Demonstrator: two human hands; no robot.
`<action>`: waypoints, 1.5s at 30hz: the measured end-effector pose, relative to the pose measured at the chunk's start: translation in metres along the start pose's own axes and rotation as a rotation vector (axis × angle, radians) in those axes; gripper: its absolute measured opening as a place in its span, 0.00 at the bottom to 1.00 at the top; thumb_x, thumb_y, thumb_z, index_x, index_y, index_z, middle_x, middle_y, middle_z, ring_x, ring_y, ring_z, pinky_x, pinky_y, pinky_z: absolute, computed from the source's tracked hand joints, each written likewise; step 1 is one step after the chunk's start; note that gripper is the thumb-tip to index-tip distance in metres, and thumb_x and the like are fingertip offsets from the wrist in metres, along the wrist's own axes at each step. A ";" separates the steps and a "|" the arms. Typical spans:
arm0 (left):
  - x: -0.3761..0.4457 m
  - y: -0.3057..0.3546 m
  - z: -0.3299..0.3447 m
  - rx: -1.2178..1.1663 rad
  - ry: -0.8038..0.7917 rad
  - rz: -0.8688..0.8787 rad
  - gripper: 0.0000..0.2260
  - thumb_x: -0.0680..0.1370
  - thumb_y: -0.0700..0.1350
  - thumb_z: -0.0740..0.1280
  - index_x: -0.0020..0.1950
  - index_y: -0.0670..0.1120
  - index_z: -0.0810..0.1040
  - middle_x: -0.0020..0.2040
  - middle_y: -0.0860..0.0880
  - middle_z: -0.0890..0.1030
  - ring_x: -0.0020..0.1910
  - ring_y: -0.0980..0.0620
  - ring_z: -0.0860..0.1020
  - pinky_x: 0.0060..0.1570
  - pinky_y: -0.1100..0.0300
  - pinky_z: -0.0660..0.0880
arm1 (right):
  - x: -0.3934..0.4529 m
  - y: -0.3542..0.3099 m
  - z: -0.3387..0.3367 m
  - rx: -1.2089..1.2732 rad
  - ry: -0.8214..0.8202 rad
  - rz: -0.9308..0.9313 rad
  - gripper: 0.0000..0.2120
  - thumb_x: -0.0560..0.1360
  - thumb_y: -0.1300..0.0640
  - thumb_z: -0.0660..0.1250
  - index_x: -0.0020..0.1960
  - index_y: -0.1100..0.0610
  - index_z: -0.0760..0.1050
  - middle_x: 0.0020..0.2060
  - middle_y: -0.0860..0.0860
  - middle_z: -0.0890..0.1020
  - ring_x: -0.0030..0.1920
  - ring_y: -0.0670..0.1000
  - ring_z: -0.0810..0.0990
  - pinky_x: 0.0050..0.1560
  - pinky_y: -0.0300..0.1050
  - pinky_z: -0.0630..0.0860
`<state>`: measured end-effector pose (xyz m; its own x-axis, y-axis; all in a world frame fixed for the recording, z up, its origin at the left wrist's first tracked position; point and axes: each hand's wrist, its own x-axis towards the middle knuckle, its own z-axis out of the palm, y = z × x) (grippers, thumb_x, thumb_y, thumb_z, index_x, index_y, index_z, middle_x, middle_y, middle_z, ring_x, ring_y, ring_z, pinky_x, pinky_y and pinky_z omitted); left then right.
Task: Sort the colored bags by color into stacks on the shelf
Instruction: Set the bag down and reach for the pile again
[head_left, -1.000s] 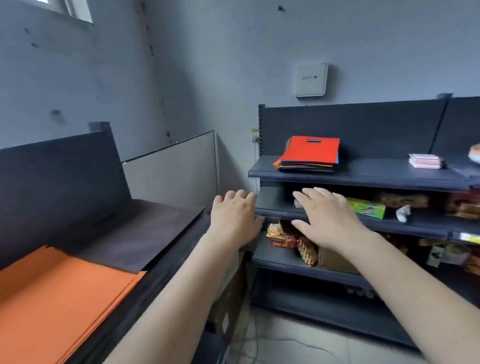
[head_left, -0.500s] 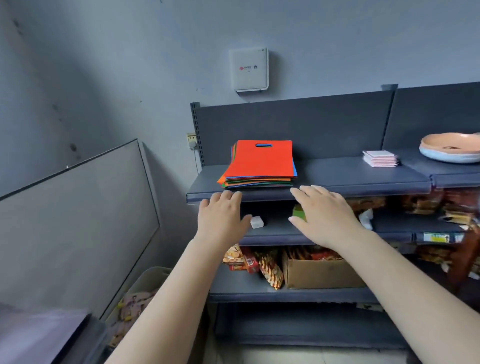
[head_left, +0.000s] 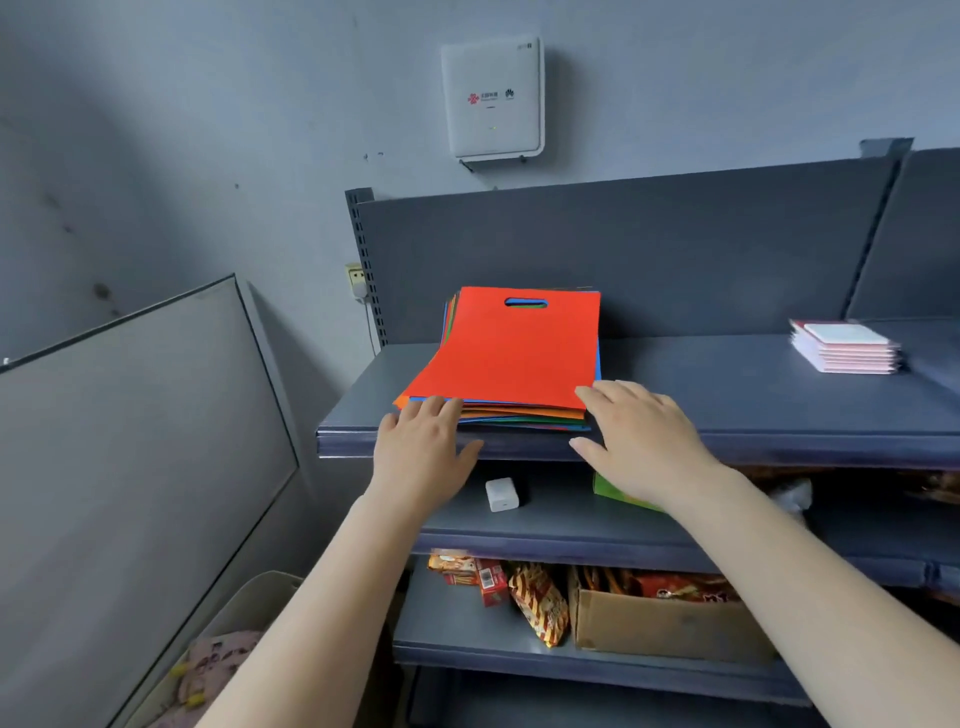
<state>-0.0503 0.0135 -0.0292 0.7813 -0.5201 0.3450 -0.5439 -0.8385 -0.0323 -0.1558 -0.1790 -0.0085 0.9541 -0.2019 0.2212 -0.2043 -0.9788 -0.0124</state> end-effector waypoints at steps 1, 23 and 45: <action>0.009 0.000 0.007 -0.009 -0.006 -0.010 0.22 0.80 0.58 0.57 0.71 0.49 0.64 0.68 0.52 0.70 0.67 0.48 0.67 0.60 0.54 0.63 | 0.009 0.005 0.005 0.008 -0.014 -0.002 0.29 0.80 0.43 0.55 0.76 0.53 0.54 0.74 0.50 0.62 0.74 0.53 0.58 0.70 0.51 0.60; 0.132 -0.022 0.091 -0.405 -0.023 0.048 0.21 0.79 0.56 0.60 0.70 0.50 0.71 0.71 0.51 0.70 0.72 0.51 0.65 0.71 0.60 0.56 | 0.140 0.077 0.098 0.916 0.223 0.537 0.06 0.73 0.56 0.70 0.44 0.58 0.77 0.39 0.54 0.83 0.43 0.57 0.81 0.41 0.48 0.75; 0.163 -0.081 0.086 -0.622 0.056 -0.552 0.15 0.69 0.50 0.76 0.49 0.49 0.74 0.42 0.54 0.74 0.42 0.51 0.73 0.35 0.58 0.65 | 0.147 0.096 0.092 1.246 0.457 0.502 0.23 0.80 0.65 0.58 0.45 0.38 0.80 0.42 0.41 0.85 0.41 0.41 0.83 0.40 0.30 0.77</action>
<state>0.1471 -0.0168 -0.0509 0.9778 -0.0384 0.2058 -0.1701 -0.7191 0.6738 -0.0152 -0.3059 -0.0668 0.6363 -0.7383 0.2238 0.0578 -0.2437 -0.9681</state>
